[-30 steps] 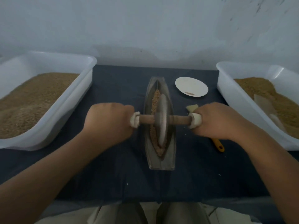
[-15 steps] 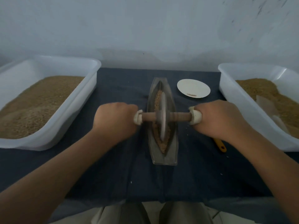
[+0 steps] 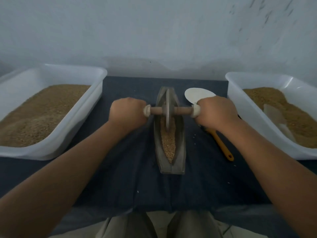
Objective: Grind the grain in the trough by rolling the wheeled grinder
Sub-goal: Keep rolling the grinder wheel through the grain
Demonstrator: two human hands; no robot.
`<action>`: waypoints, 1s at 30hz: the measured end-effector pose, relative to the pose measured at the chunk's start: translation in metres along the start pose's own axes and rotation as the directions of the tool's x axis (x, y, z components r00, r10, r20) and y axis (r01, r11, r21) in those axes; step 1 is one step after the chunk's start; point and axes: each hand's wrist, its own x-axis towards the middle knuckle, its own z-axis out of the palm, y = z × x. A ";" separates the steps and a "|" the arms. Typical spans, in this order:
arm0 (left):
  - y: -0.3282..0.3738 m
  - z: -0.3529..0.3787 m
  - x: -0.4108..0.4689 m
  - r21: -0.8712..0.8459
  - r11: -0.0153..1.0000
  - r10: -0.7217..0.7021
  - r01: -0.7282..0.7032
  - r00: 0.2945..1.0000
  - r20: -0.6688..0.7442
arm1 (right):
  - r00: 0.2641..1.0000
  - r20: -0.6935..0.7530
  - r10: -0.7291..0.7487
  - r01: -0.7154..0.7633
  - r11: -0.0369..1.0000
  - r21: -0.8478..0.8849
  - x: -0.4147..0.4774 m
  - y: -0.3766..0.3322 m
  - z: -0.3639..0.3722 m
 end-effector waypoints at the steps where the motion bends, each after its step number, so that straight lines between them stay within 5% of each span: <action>1: 0.000 -0.001 -0.020 -0.013 1.000 0.028 -0.029 0.998 -0.053 | 1.000 0.015 -0.026 0.027 0.999 -0.034 -0.014 0.003 0.000; 6: -0.003 -0.011 -0.075 -0.031 0.988 0.141 -0.151 0.968 -0.209 | 0.986 -0.062 -0.156 0.158 0.987 0.033 -0.060 0.012 -0.004; 15: 0.002 -0.002 0.049 0.084 0.996 0.012 -0.015 0.999 0.044 | 0.998 -0.032 0.052 -0.052 0.998 0.018 0.024 -0.002 0.013; 20: 0.003 -0.012 -0.001 0.101 0.991 0.086 -0.085 0.996 -0.001 | 0.978 0.206 0.042 -0.048 0.999 0.024 -0.014 0.008 0.006; 24: -0.004 -0.016 -0.050 0.095 0.986 0.148 -0.140 0.986 -0.083 | 0.985 0.142 -0.097 0.081 0.990 0.116 -0.053 0.015 -0.005; 27: -0.003 -0.007 -0.031 0.135 0.984 0.122 -0.118 0.992 -0.027 | 0.989 0.141 -0.036 0.031 0.999 0.040 -0.038 0.013 0.008; 30: 0.000 -0.001 0.018 0.094 0.995 0.025 -0.030 0.998 0.060 | 0.999 -0.037 0.024 -0.025 0.999 -0.026 -0.001 0.006 0.019</action>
